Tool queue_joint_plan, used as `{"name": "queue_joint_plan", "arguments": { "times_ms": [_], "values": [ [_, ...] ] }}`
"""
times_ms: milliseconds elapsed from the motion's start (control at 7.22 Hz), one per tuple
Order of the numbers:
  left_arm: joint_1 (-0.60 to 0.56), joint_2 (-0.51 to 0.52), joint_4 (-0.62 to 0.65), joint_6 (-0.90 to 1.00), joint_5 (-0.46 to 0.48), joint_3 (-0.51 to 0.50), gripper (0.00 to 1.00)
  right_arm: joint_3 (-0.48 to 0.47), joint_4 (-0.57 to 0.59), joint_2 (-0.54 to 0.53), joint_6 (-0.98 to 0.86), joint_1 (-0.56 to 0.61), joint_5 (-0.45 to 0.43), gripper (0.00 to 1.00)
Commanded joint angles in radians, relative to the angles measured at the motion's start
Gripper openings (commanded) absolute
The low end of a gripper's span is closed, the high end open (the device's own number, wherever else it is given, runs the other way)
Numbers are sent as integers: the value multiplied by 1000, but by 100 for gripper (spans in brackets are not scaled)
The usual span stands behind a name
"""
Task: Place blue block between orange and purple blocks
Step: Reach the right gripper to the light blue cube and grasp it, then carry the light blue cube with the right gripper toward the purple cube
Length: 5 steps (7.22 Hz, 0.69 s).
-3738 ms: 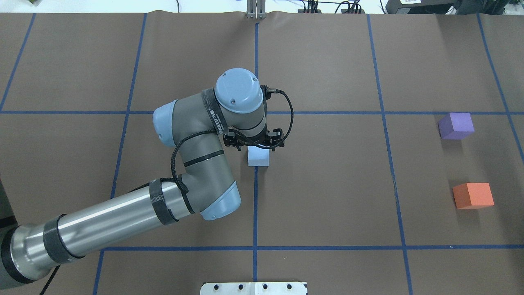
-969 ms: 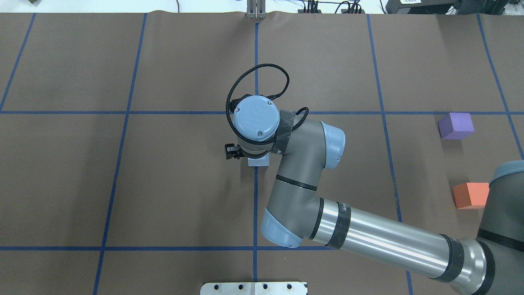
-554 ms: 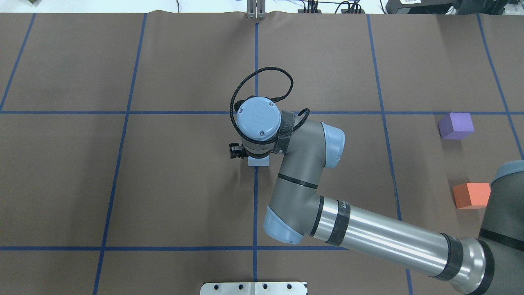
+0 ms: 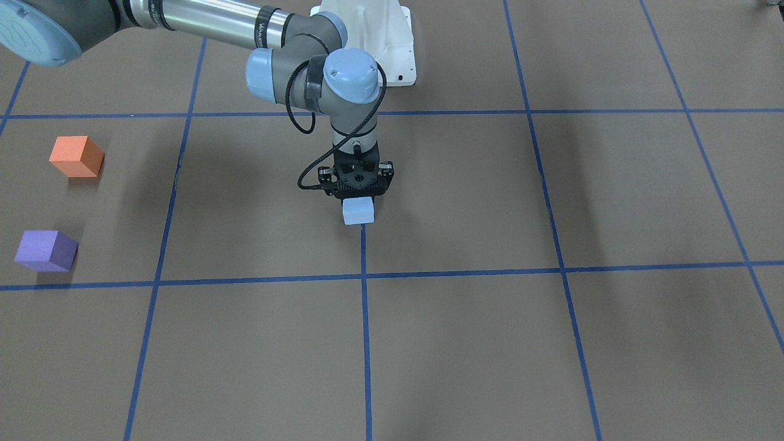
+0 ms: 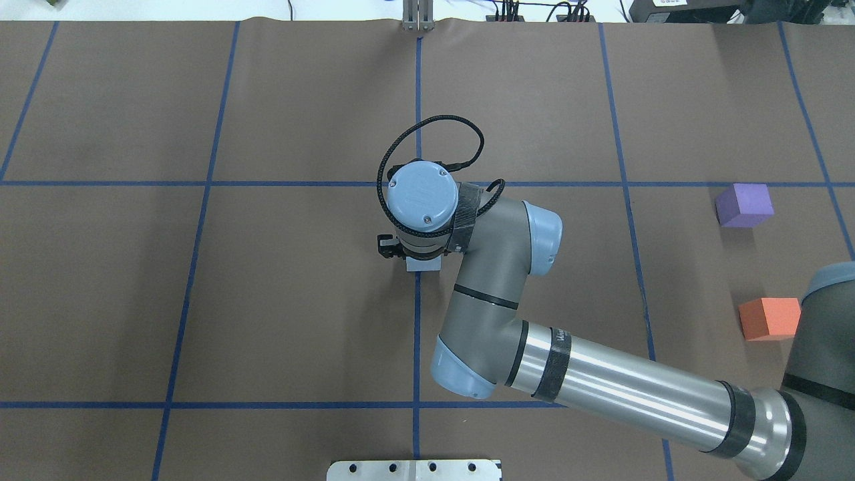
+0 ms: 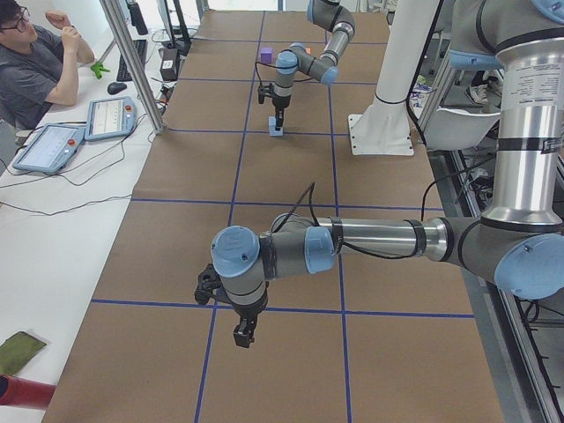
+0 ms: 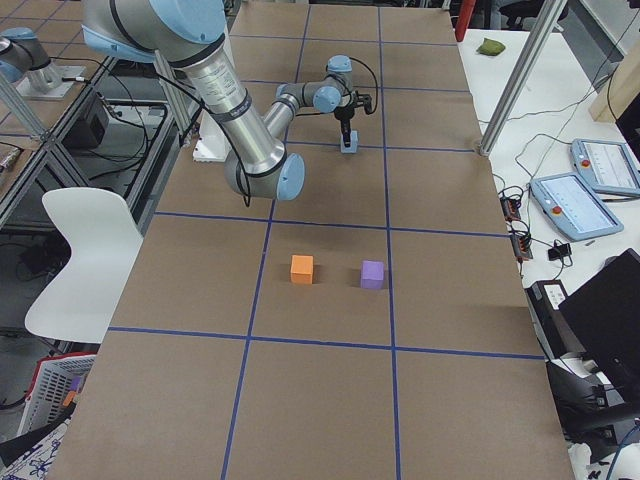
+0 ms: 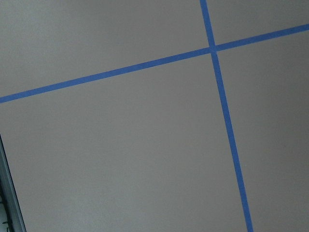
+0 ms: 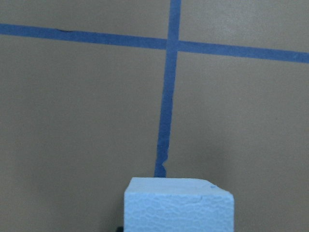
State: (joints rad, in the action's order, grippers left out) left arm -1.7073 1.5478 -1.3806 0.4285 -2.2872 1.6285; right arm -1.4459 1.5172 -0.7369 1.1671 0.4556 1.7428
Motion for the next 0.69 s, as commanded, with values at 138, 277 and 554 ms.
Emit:
{"name": "queue_joint_plan", "arguments": {
  "times_ms": [138,277,554],
  "values": [
    [-2,-5,0,-25,-2,2,100,-176,12,-129,-20,69,59,40],
    [0,-24,-2,-101,-2,40,100,-303,14,-242,-67,130,125,40],
    [2,-31,-2,-192,0,100,100,-454,78,-359,-221,266,240,40]
  ]
}}
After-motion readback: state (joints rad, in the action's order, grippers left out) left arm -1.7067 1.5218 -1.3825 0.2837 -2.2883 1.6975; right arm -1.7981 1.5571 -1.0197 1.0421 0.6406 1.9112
